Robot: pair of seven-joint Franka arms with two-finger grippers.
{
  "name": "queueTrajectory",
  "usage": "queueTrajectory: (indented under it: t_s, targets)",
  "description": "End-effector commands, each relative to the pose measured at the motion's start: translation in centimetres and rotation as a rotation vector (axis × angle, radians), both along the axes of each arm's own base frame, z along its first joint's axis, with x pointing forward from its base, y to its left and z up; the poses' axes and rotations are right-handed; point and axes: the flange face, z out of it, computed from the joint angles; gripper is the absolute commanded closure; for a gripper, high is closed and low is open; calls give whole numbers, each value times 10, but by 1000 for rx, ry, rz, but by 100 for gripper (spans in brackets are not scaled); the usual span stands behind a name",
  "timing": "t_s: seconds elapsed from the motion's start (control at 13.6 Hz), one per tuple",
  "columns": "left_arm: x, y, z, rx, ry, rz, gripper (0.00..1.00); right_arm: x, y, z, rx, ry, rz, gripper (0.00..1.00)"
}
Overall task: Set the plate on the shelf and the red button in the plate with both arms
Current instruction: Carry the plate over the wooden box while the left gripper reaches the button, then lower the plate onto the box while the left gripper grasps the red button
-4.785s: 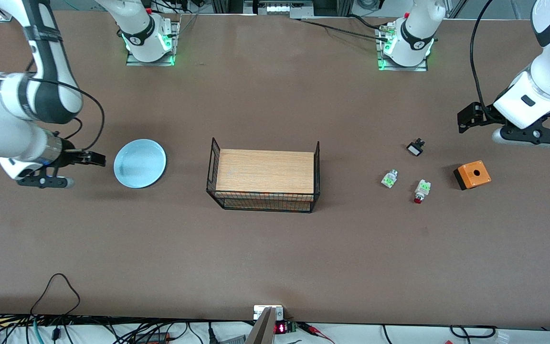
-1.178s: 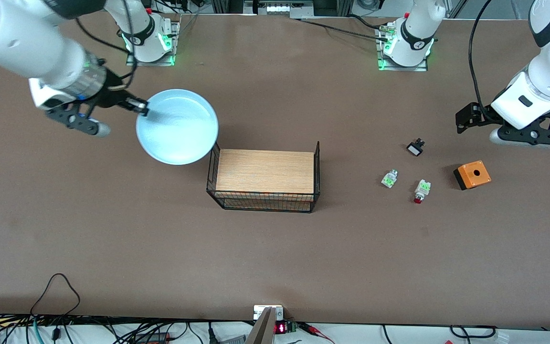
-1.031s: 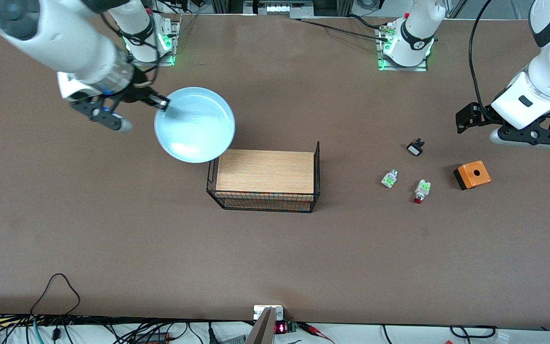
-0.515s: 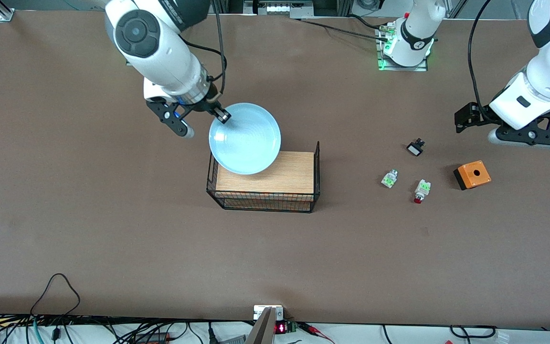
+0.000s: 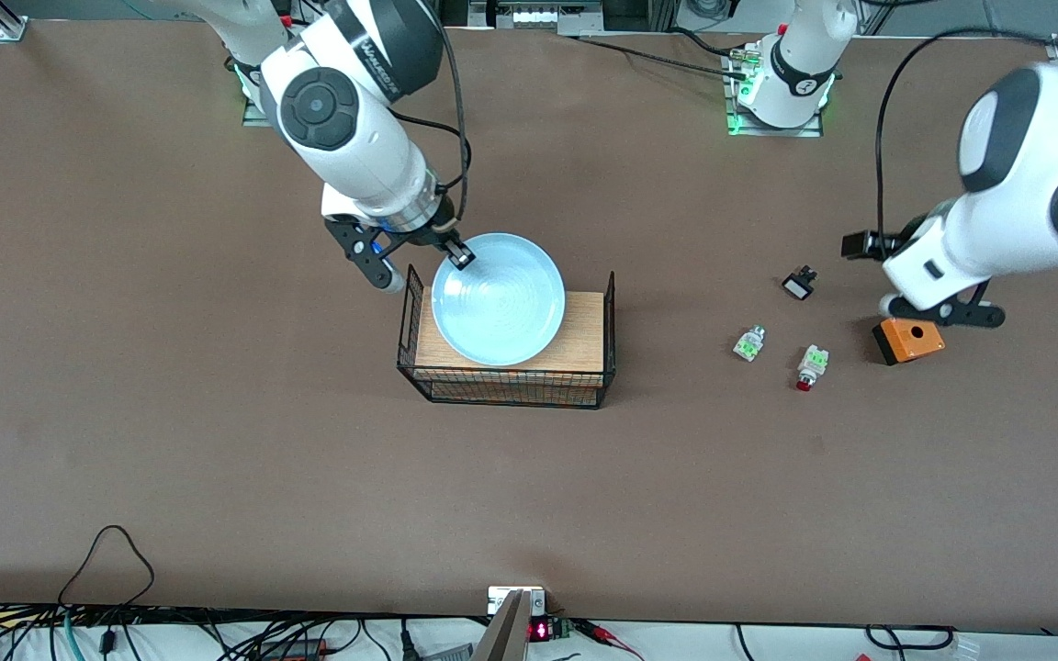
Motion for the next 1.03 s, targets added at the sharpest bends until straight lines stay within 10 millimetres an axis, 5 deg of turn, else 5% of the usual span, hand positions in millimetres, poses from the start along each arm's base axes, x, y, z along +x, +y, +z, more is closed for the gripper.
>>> queueTrajectory:
  t_s: [0.0,0.22,0.44,0.81,0.96]
  targets:
    - [34,3,-56,17,-21,-60,0,8,8,-4,-5,-25,-21,100]
    - [45,-4,-120,1,-28,-87,0,8,12,-16,-24,-29,-8,100]
    - [54,-8,-160,-13,-58,-100,0,11,10,-26,-32,-19,-6,100]
    - [37,9,-238,-28,-167,-207,0,15,16,-44,-30,-25,-7,100]
    - [31,10,-253,-36,-176,-214,0,16,20,-53,-26,-30,-8,100]
